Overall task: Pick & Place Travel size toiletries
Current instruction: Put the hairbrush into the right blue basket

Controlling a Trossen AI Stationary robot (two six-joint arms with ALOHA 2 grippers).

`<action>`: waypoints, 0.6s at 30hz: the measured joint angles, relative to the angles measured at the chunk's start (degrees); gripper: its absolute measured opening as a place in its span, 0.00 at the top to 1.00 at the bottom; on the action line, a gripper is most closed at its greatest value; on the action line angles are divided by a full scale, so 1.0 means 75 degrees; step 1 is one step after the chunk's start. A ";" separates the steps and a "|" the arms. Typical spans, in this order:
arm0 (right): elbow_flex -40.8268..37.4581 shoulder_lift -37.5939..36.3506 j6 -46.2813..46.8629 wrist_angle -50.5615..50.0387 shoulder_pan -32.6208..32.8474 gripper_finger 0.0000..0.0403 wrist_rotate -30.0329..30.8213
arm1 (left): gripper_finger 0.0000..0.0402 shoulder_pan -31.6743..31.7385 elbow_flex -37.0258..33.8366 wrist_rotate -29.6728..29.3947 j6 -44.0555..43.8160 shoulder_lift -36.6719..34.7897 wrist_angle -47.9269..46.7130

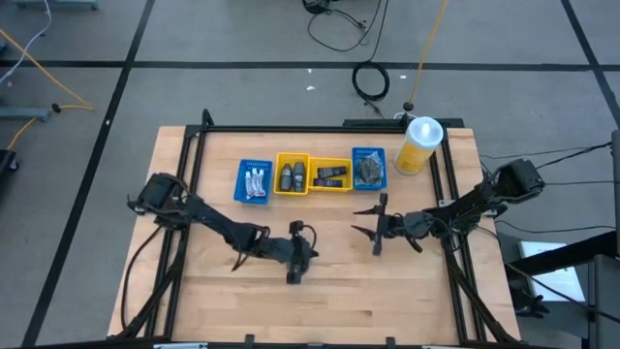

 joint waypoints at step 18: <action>0.0084 0.0333 0.1273 0.0005 -0.0738 0.41 -0.3684 | 0.99 0.0913 0.0014 0.4197 0.1480 -0.0070 0.3788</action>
